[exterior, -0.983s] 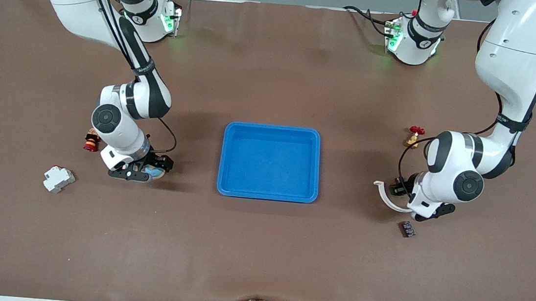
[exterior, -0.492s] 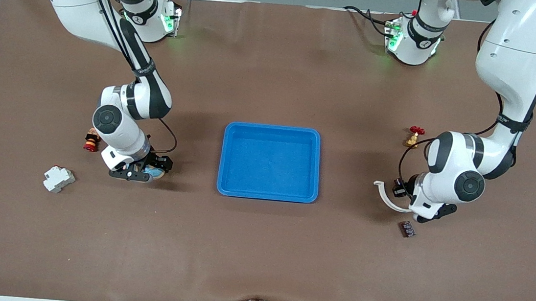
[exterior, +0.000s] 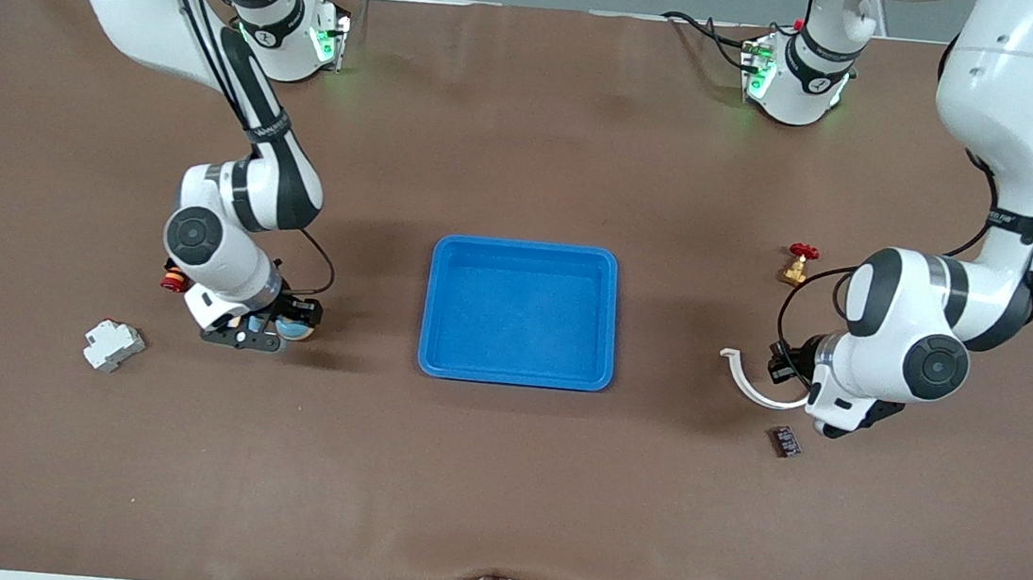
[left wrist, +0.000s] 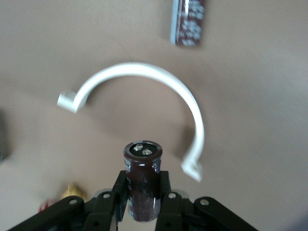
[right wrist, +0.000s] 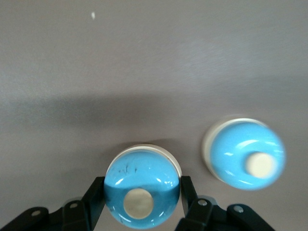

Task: Place electrolytic capacitor and blue bell in tray
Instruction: 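Carry the bell and capacitor over the blue tray with both grippers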

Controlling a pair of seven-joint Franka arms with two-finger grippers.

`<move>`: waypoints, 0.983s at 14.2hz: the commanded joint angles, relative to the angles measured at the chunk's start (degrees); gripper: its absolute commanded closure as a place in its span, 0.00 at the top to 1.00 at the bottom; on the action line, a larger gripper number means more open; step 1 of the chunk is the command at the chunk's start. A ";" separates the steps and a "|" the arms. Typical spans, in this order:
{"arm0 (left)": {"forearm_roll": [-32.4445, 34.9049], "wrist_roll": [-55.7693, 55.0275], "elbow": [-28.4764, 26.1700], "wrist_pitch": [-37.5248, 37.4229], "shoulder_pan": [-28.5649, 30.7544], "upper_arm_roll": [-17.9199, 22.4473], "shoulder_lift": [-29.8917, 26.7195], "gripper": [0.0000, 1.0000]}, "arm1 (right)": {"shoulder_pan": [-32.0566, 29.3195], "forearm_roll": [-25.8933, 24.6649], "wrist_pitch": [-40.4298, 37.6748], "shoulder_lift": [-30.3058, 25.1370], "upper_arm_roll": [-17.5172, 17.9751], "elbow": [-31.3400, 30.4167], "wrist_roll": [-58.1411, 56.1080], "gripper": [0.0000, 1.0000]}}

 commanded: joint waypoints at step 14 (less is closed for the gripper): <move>-2.77 -43.56 10.60 4.75 -27.49 -0.86 6.57 0.00 | -17.79 4.52 -1.17 3.60 0.92 8.65 -33.63 0.00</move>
